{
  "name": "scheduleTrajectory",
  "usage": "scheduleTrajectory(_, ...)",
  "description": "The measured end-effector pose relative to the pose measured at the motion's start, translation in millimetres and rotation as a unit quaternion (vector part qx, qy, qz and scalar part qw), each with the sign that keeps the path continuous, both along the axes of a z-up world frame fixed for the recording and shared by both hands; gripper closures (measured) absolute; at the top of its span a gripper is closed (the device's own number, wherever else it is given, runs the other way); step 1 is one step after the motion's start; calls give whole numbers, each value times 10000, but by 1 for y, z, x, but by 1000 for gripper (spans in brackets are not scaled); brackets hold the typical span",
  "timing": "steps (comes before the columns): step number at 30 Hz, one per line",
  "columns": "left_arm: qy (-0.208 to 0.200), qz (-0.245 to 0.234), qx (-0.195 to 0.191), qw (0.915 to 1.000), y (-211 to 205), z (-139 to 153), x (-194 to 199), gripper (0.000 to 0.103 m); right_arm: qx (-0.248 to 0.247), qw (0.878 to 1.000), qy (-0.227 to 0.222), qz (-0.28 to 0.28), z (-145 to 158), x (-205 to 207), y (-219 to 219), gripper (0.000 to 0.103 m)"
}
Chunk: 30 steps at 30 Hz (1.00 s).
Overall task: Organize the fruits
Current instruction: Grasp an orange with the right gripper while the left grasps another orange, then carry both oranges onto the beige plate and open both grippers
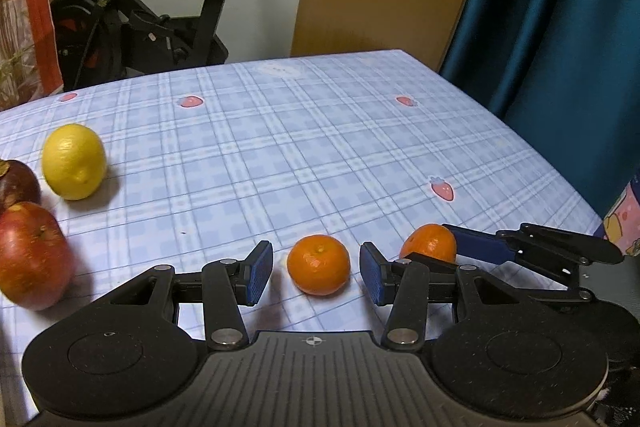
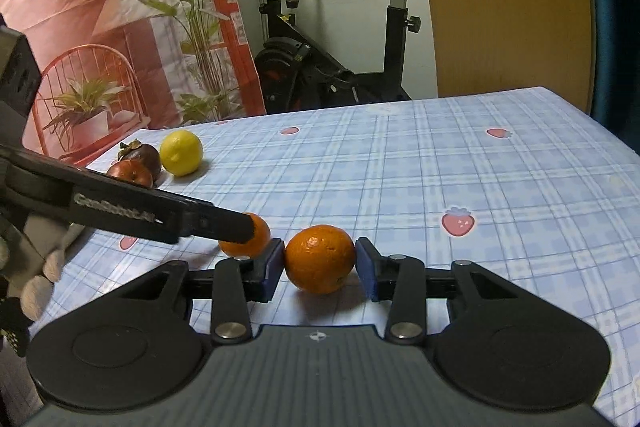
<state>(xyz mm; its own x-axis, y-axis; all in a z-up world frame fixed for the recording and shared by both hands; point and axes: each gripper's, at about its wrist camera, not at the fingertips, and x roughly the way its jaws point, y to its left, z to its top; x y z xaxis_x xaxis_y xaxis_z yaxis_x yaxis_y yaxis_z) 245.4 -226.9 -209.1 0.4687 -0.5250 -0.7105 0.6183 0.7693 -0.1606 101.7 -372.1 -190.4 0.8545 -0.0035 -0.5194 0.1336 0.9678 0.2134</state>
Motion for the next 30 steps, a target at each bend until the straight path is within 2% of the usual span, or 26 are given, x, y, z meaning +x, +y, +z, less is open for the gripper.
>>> scheduleTrajectory(3,71,24,23,10000,-2,-4,3,53,63,10000,-5,-14,0,-1,-3,61)
scheduleTrajectory(6,28,16,77,10000,-4,-6,2,63,102,9999,14,8,0,0,-4,62)
scheduleTrajectory(7,38,-6,79,10000,-5,-6,2,64,99,9999,18,20,0,-1,-3,62)
scheduleTrajectory(20,-97,156,85,9998,12,1,-12,64,259,9997,39,-27,-2,2,-9,62)
scheduleTrajectory(30,-433,527,-30,9977,55,31,-20,65,200,9997,61,-83,-2,2,-6,62)
